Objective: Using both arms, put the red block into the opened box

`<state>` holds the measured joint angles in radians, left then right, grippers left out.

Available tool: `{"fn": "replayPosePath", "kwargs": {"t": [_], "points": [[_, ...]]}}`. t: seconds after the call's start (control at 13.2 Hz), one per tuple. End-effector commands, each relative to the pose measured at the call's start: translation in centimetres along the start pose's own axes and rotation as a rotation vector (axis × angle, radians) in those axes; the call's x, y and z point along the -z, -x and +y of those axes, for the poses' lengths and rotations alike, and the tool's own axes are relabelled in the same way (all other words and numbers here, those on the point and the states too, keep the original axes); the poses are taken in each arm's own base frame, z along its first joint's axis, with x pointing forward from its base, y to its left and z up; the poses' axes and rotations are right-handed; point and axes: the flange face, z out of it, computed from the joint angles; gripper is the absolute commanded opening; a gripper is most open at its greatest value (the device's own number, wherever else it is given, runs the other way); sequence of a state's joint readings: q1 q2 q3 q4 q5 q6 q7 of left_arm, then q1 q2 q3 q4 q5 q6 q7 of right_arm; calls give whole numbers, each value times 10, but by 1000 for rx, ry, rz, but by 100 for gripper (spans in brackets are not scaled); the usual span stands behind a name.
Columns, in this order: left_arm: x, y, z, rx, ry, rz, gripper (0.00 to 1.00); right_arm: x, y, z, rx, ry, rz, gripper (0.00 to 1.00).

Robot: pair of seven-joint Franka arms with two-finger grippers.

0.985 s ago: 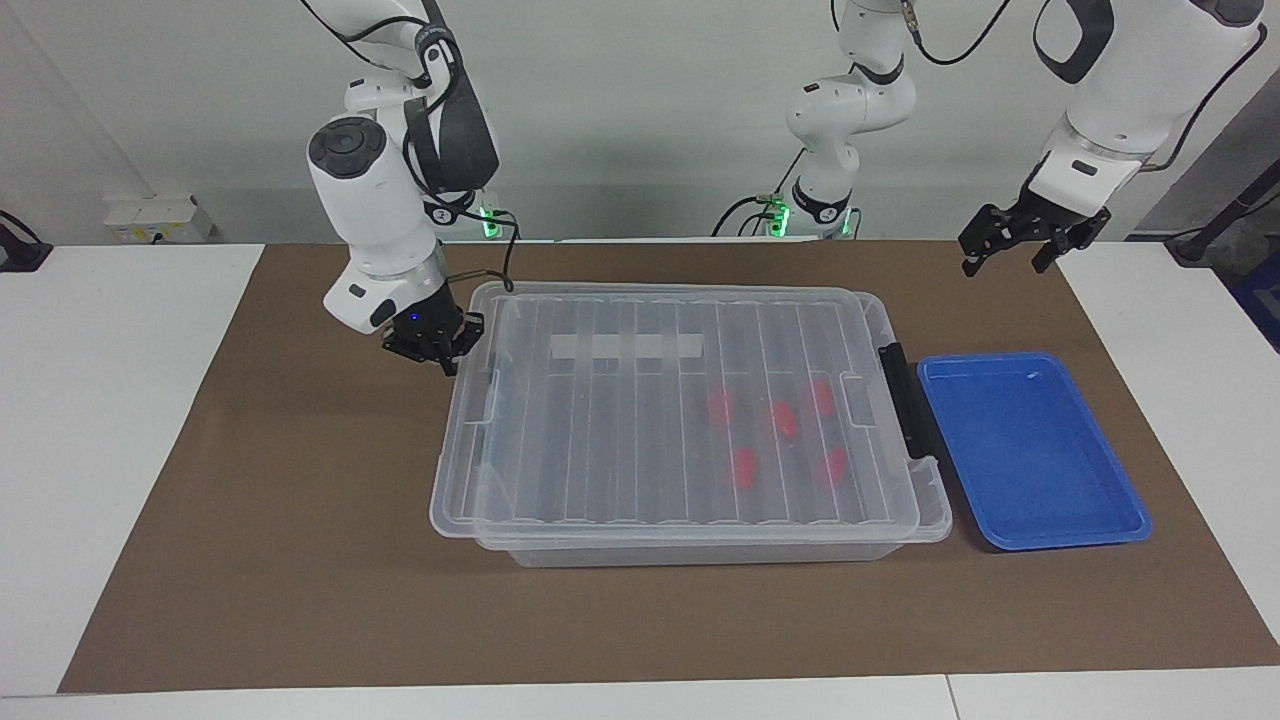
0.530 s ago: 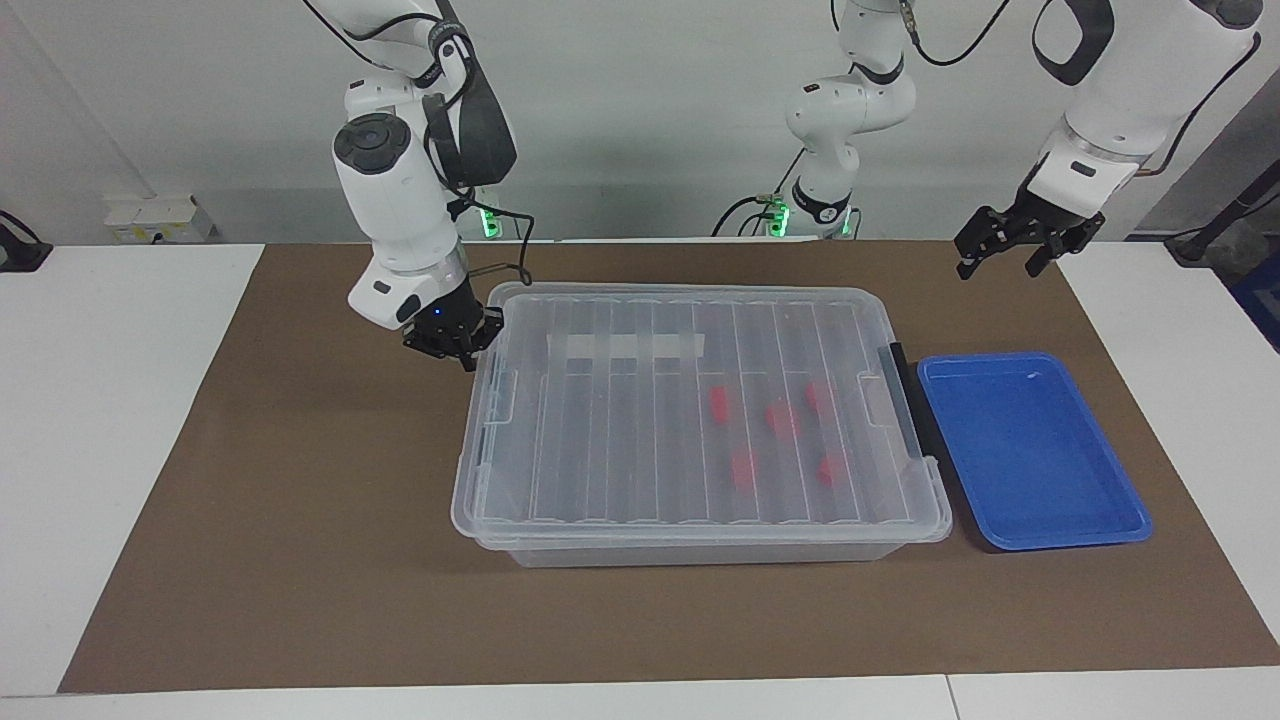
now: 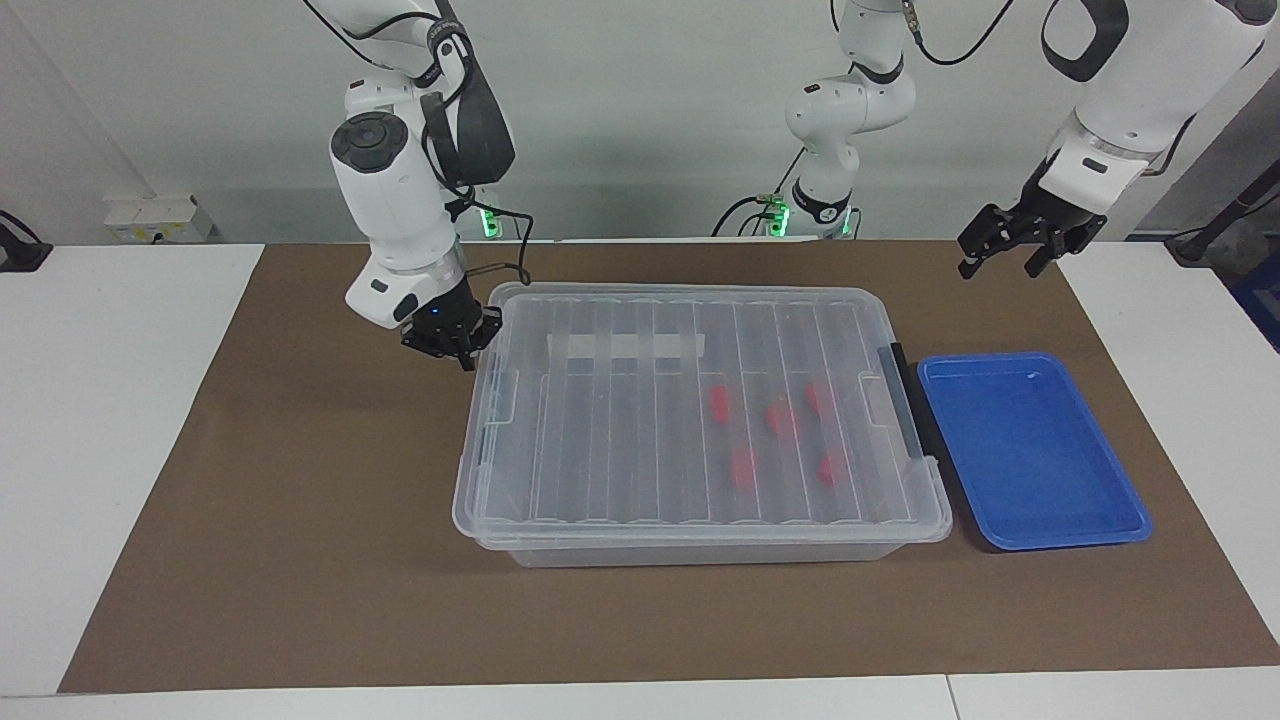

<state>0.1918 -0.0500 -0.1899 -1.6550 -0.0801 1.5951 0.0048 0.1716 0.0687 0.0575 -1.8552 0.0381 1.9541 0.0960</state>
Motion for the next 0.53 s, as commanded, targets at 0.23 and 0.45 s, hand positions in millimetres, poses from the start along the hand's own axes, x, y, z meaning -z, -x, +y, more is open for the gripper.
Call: {"fn": "replayPosePath", "kwargs": {"t": [0.23,0.45], "points": [[0,8,16,-22,13,14,100,41,21,57,-212,-3,11,0],[1,8,18,-29,13,18,100,63,27,99,-286,1,23,100]]}}
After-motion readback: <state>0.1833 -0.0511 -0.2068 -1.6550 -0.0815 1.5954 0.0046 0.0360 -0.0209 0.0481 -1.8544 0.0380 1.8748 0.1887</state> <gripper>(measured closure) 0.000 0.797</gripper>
